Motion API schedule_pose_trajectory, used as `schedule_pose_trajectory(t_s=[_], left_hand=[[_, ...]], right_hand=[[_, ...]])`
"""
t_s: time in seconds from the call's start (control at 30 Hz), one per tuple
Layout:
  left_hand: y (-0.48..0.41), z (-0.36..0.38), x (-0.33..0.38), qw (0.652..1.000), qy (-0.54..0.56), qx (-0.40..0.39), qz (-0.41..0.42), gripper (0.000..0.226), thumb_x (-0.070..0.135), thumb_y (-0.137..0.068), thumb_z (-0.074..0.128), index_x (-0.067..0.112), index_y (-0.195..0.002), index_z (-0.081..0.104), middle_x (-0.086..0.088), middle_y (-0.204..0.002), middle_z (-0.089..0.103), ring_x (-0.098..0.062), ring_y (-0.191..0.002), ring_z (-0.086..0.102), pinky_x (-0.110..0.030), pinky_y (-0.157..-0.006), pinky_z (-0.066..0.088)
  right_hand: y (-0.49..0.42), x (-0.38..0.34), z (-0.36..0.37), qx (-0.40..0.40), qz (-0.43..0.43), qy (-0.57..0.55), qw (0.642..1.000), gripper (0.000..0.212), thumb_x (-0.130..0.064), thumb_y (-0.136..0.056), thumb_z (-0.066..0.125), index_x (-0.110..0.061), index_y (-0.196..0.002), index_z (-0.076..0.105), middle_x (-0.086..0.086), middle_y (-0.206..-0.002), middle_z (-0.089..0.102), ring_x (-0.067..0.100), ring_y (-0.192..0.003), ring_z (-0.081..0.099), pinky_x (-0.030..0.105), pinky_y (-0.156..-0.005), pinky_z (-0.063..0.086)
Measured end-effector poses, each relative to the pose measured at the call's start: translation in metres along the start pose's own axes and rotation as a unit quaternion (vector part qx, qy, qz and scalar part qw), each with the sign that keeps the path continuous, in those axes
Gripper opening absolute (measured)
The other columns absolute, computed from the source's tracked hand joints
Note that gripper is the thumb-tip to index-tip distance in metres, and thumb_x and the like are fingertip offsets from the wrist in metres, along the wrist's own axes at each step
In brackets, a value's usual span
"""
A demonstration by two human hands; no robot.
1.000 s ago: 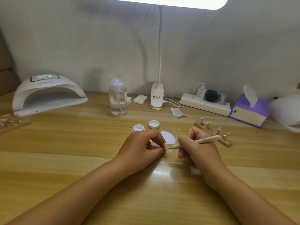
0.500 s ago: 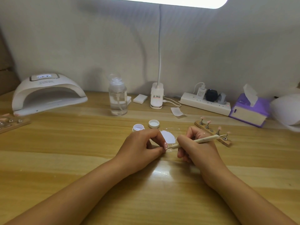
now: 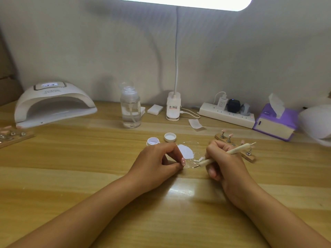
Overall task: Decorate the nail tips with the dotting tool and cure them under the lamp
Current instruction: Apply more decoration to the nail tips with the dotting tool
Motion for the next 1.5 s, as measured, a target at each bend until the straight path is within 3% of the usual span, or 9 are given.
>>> schedule_pose_trajectory(t_s=[0.13, 0.23, 0.33, 0.47, 0.63, 0.83, 0.97, 1.17, 1.5], left_hand=[[0.001, 0.000, 0.000, 1.000, 0.006, -0.003, -0.002, 0.016, 0.018, -0.083, 0.074, 0.031, -0.078, 0.066, 0.029, -0.073, 0.064, 0.001, -0.053, 0.054, -0.009, -0.058, 0.035], [0.001, 0.000, 0.001, 1.000, 0.022, -0.003, 0.000, 0.016, 0.016, -0.084, 0.073, 0.030, -0.080, 0.067, 0.025, -0.081, 0.066, -0.001, -0.054, 0.052, -0.012, -0.058, 0.035], [0.001, -0.004, 0.005, 0.999, 0.039, 0.019, 0.007, 0.016, 0.014, -0.084, 0.073, 0.029, -0.080, 0.069, 0.026, -0.082, 0.065, -0.003, -0.053, 0.048, -0.016, -0.058, 0.036], [0.002, -0.012, 0.012, 0.998, 0.018, 0.060, 0.023, 0.013, 0.016, -0.085, 0.074, 0.027, -0.081, 0.069, 0.038, -0.065, 0.055, 0.000, -0.051, 0.048, -0.012, -0.055, 0.034], [0.002, -0.010, 0.008, 0.998, -0.002, 0.054, 0.012, 0.011, 0.023, -0.085, 0.073, 0.032, -0.081, 0.068, 0.032, -0.081, 0.062, -0.006, -0.066, 0.050, -0.020, -0.063, 0.035], [0.003, -0.001, 0.005, 1.000, 0.003, 0.006, 0.012, 0.012, 0.020, -0.082, 0.075, 0.031, -0.080, 0.069, 0.023, -0.082, 0.068, -0.006, -0.063, 0.051, -0.020, -0.063, 0.039], [0.001, 0.000, 0.003, 1.000, 0.004, -0.001, 0.009, 0.013, 0.018, -0.082, 0.075, 0.029, -0.079, 0.069, 0.024, -0.077, 0.066, -0.005, -0.056, 0.048, -0.017, -0.059, 0.035], [0.001, 0.001, 0.003, 1.000, 0.008, -0.004, 0.012, 0.014, 0.018, -0.082, 0.075, 0.029, -0.079, 0.068, 0.020, -0.083, 0.070, -0.005, -0.055, 0.047, -0.016, -0.057, 0.035], [0.002, 0.001, 0.004, 1.000, 0.010, -0.006, 0.013, 0.014, 0.017, -0.082, 0.075, 0.029, -0.079, 0.069, 0.018, -0.084, 0.070, -0.006, -0.055, 0.046, -0.021, -0.058, 0.037]], right_hand=[[0.001, 0.000, -0.005, 0.019, 0.031, -0.076, 0.996, 0.036, -0.003, -0.087, 0.049, -0.016, -0.055, 0.042, 0.003, -0.040, 0.036, 0.012, -0.037, 0.029, 0.023, -0.040, 0.021], [0.002, -0.001, -0.015, 0.075, 0.017, -0.126, 0.989, 0.030, -0.021, -0.095, 0.058, -0.017, -0.068, 0.047, 0.000, -0.039, 0.041, 0.009, -0.035, 0.032, 0.019, -0.038, 0.024], [0.003, -0.018, -0.019, 0.091, -0.074, -0.041, 0.992, 0.027, -0.035, -0.095, 0.060, -0.013, -0.079, 0.056, 0.002, -0.046, 0.054, 0.009, -0.040, 0.044, 0.018, -0.038, 0.035], [0.011, -0.032, -0.005, 0.055, -0.177, 0.118, 0.975, 0.014, -0.021, -0.102, 0.051, -0.022, -0.100, 0.064, 0.000, -0.085, 0.072, 0.011, -0.060, 0.062, 0.023, -0.051, 0.048], [0.014, -0.024, 0.009, 0.007, -0.137, 0.100, 0.986, 0.010, -0.023, -0.103, 0.045, -0.022, -0.110, 0.054, -0.001, -0.081, 0.069, 0.010, -0.056, 0.056, 0.022, -0.050, 0.047], [0.008, -0.010, 0.005, 0.029, -0.059, 0.027, 0.997, 0.022, -0.029, -0.095, 0.062, -0.011, -0.085, 0.056, 0.003, -0.058, 0.064, 0.009, -0.040, 0.048, 0.018, -0.038, 0.035], [0.004, -0.001, 0.005, 0.026, -0.025, 0.012, 0.999, 0.022, -0.015, -0.090, 0.068, -0.012, -0.079, 0.048, 0.010, -0.059, 0.068, 0.012, -0.043, 0.055, 0.018, -0.040, 0.040], [0.002, 0.002, 0.008, 0.026, -0.019, 0.026, 0.999, 0.038, -0.003, -0.080, 0.060, -0.023, -0.051, 0.046, 0.013, -0.049, 0.061, 0.012, -0.037, 0.048, 0.017, -0.038, 0.038], [0.002, 0.002, 0.011, 0.014, -0.019, 0.048, 0.999, 0.042, -0.001, -0.080, 0.060, -0.026, -0.048, 0.048, 0.014, -0.050, 0.063, 0.012, -0.037, 0.049, 0.017, -0.040, 0.039]])
Point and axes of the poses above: each hand's wrist, its own y-axis away from the middle knuckle, its own z-axis out of the palm, x = y × z, the point moved 9 cm from there along -y, towards the middle knuckle
